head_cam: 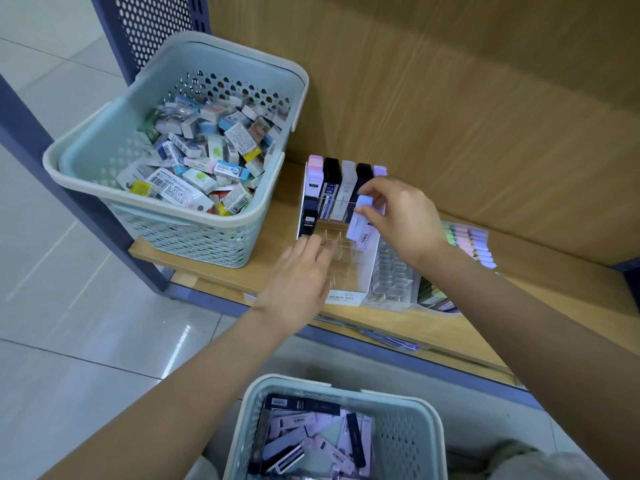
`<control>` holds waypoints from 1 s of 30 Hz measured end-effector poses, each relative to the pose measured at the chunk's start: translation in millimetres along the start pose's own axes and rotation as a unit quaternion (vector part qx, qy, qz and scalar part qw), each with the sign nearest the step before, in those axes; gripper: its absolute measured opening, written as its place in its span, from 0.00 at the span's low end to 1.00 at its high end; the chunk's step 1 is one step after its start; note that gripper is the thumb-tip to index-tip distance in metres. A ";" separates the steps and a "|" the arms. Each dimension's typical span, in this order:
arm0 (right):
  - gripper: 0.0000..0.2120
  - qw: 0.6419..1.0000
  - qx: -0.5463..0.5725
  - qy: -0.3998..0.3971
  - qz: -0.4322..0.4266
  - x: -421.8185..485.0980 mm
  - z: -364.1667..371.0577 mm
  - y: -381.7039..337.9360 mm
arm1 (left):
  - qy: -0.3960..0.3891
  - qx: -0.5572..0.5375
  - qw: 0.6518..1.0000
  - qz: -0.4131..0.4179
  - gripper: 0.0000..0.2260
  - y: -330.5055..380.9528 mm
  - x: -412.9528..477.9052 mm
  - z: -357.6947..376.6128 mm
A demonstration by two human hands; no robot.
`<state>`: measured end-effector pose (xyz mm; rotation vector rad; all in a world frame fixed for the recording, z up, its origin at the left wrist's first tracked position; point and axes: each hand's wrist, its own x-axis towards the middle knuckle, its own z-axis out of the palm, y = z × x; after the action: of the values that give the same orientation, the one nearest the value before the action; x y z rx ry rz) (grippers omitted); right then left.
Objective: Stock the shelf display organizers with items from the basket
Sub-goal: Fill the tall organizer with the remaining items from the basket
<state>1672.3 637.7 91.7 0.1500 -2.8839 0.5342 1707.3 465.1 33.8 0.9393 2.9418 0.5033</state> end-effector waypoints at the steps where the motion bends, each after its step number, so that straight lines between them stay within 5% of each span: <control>1: 0.07 1.000 0.018 0.013 0.002 0.6 0.4 -1.1 | 0.002 -0.003 1.000 0.000 0.23 0.3 -0.2 -1.0; 10: 0.08 0.997 -0.062 -0.037 0.014 10.1 1.7 -3.8 | 0.006 -0.012 1.000 0.005 0.23 2.4 -1.0 -5.3; 22: 0.07 0.995 0.021 -0.101 -0.001 1.6 7.2 -3.8 | -0.006 0.002 1.000 -0.004 0.25 5.0 -2.7 -5.5; 27: 0.11 0.978 -0.171 0.032 -0.114 0.7 17.3 -3.2 | -0.009 0.013 1.000 -0.003 0.25 4.3 -3.6 -3.6; 30: 0.18 0.965 -0.227 0.043 -0.121 -2.4 20.2 -1.6 | -0.013 0.018 1.000 0.002 0.25 3.9 -3.1 -3.7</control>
<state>1671.2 628.9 73.2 0.3874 -2.7599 -0.1616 1711.6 465.2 38.2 0.9478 2.9369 0.4355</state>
